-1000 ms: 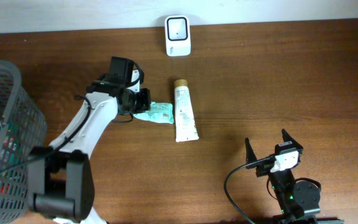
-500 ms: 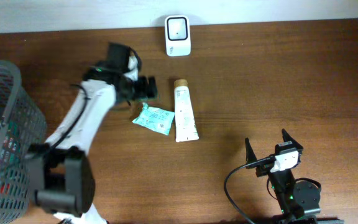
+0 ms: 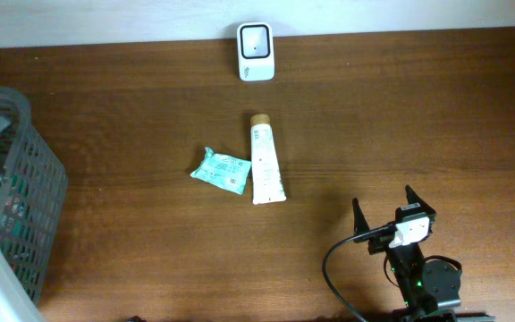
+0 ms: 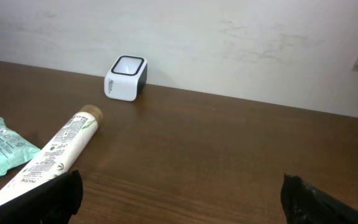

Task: Scan the item barcode
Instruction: 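Grasp the small orange tissue pack in the basket with the left gripper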

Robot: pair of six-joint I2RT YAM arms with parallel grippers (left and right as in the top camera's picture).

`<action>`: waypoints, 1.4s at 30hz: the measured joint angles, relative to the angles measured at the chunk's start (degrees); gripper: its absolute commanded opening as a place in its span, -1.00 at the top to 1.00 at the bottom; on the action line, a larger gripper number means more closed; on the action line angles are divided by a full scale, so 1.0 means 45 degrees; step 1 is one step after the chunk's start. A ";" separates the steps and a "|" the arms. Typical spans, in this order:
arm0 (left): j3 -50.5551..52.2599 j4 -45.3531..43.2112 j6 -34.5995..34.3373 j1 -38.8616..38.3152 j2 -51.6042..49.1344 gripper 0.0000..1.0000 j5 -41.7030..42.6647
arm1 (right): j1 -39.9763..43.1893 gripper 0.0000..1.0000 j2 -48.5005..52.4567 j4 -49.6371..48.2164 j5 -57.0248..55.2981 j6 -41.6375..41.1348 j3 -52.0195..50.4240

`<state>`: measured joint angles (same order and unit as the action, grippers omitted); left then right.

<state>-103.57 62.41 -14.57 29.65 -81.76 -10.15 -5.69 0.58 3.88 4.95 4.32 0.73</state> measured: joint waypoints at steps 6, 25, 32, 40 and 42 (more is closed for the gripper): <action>0.1914 -0.0690 -0.0340 0.1744 -0.0874 -0.99 -0.1753 | 0.0000 -0.97 0.0000 0.0000 0.0000 0.0000 0.0000; 0.5435 -0.4755 0.5741 0.3502 -0.5255 0.00 -0.2424 | 0.0000 -0.97 0.0000 0.0000 0.0000 -0.0005 0.0000; 0.5459 -0.5071 0.5911 0.3526 -0.6790 0.47 -0.2424 | 0.0000 -0.97 0.0000 0.0000 0.0000 0.0000 0.0000; 0.5445 -0.5226 0.6047 0.3551 -0.6989 1.00 -0.2681 | 0.0000 -0.97 0.0000 0.0000 0.0000 -0.0005 0.0000; 0.5357 -0.4852 0.6047 0.3551 -0.6960 1.00 -0.2739 | 0.0000 -0.97 0.0000 0.0000 0.0000 0.0000 0.0000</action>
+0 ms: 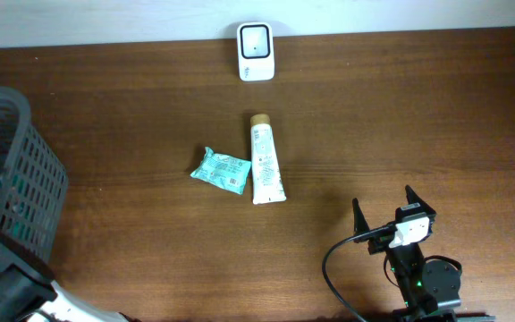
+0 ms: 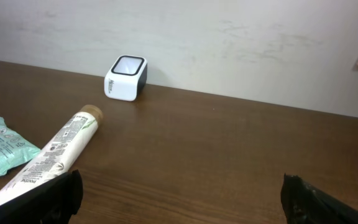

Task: Scan the item barcode
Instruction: 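Grasp the small orange tissue pack in the basket with the left gripper, then place the orange tissue pack right of the tube and release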

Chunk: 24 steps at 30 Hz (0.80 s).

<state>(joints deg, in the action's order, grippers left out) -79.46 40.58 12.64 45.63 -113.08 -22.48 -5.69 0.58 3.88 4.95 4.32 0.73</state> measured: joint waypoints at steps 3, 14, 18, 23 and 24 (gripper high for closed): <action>-0.0243 0.0651 -0.0340 0.0000 0.0884 1.00 0.0039 | 0.0000 -0.97 0.0000 0.0000 0.0000 -0.0005 0.0000; -0.1297 -0.0379 -0.2016 -0.2866 0.9583 1.00 0.3313 | 0.0000 -0.97 0.0005 0.0000 0.0000 -0.0005 0.0000; -0.1277 0.0646 -0.2064 -0.7218 1.0015 1.00 0.4590 | 0.0000 -0.97 0.0000 0.0000 0.0000 0.0000 0.0000; -0.0957 0.0670 -0.2108 -1.1511 0.8626 1.00 0.4809 | 0.0000 -0.97 0.0000 0.0000 0.0005 -0.0005 0.0000; -0.0899 0.0670 -0.2113 -1.2235 0.8092 1.00 0.4823 | 0.0000 -0.97 0.0000 0.0000 -0.0005 0.0000 0.0000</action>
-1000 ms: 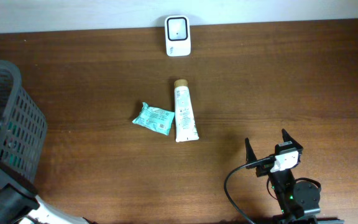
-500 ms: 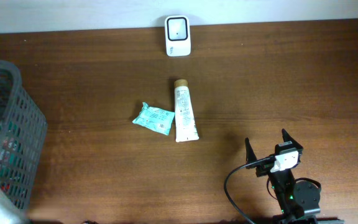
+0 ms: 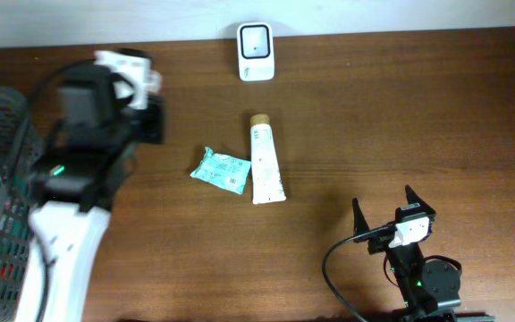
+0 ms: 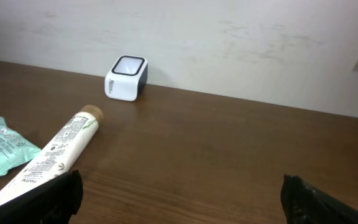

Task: Scan the item barcode
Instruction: 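Place the orange tissue pack right of the tube and release, then grasp the dark-green 3M packet in the basket with the left gripper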

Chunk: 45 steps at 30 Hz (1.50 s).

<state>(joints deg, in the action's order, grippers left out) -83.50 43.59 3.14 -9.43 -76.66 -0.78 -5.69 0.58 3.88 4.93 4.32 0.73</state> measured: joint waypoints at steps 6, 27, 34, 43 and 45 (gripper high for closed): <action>0.0180 -0.2336 -0.0287 -0.4367 -0.5017 1.00 0.0335 | 0.0000 -0.97 0.0000 0.0000 0.0005 -0.0005 0.0000; -0.0087 -0.4260 -0.0515 -0.7048 -0.8505 -0.25 0.0617 | 0.0000 -0.97 0.0000 0.0000 0.0005 -0.0015 0.0000; -0.2249 -0.1520 -0.0515 -0.1457 -0.2953 -0.21 0.0447 | 0.0000 -0.97 0.0000 0.0000 0.0005 0.0000 0.0000; -0.2234 0.0855 -0.1122 0.9063 0.1141 -0.41 -0.1379 | 0.0000 -0.97 0.0000 0.0000 0.0005 -0.0010 0.0000; -0.2001 0.0957 -0.1525 1.0438 0.0942 -0.43 -0.1472 | 0.0000 -0.97 0.0000 0.0000 0.0000 0.0000 0.0000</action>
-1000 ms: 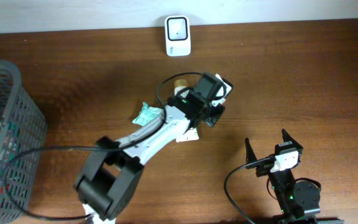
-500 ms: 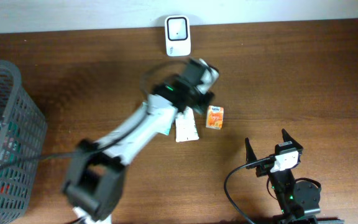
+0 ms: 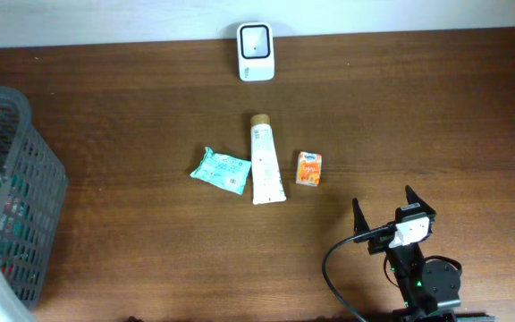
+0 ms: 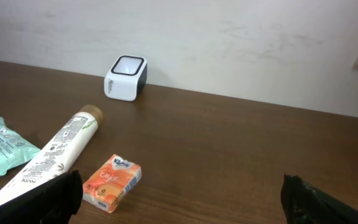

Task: Scan the item barcode
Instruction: 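Grasp the dark-green 3M packet in the basket with the left gripper, then lay the dark-green 3M packet left of the wipes and release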

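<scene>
A white barcode scanner point(image 3: 256, 39) stands at the table's far edge, also visible in the right wrist view point(image 4: 125, 78). A white tube point(image 3: 266, 160) point(image 4: 51, 155) lies mid-table between a teal packet point(image 3: 221, 169) and a small orange tissue pack point(image 3: 308, 168) point(image 4: 112, 182). My right gripper point(image 3: 383, 200) point(image 4: 182, 200) rests near the front edge, open and holding nothing. The tissue pack lies just ahead of its left finger point(image 4: 58, 196). Only a white part of the left arm shows at the bottom left; its gripper is out of view.
A grey mesh basket point(image 3: 34, 192) with several items inside stands at the table's left edge. A pale wall runs behind the scanner.
The left arm, which reached over the table's upper left, is back at the bottom left corner. An orange tissue pack now lies right of the tube. The right arm has not moved.
At first only the tube and teal packet lay mid-table, with the left arm down by the basket. It stayed there, then stood stretched over the table beside the basket. Now it is withdrawn and the orange tissue pack lies on the table. The right gripper stayed open and still.
</scene>
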Robot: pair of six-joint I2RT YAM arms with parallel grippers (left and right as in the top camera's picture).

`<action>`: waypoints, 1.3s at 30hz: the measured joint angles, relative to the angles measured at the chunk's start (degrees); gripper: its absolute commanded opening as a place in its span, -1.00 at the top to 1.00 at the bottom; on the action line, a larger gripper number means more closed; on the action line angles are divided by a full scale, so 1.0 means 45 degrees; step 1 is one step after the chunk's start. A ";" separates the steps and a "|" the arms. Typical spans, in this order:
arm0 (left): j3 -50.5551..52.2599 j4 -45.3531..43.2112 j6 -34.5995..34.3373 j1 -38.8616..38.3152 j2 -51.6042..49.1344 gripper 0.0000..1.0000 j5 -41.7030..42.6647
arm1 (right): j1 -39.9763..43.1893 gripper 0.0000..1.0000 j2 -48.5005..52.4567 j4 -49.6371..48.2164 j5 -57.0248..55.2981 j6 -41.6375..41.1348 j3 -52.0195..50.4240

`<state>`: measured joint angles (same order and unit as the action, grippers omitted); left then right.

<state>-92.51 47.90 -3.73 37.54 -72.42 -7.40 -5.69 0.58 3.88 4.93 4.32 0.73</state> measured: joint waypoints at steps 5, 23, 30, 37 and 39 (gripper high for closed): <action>0.0797 0.0461 0.0068 0.1452 -0.2336 -0.53 -0.0024 | 0.0000 -0.97 0.0000 0.0000 0.0005 0.0000 0.0000; 0.1923 0.0296 0.4036 0.2166 -0.7062 -0.78 0.1273 | 0.0000 -0.97 0.0000 0.0000 0.0005 0.0000 0.0000; 0.2118 0.0005 0.4595 0.2166 -0.8636 -0.78 0.1472 | 0.0000 -0.97 0.0000 0.0000 0.0005 -0.0005 0.0000; 0.2113 -0.0068 0.4673 0.2166 -0.9534 0.03 0.1404 | 0.0000 -0.97 0.0000 0.0000 0.0005 -0.0005 0.0000; 0.2103 -0.0087 0.4721 0.2191 -0.9554 0.56 0.1355 | 0.0000 -0.97 0.0000 0.0000 0.0005 0.0000 0.0000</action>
<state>-83.05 47.51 17.52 47.40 -115.42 -1.30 -5.69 0.58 3.88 4.95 4.32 0.73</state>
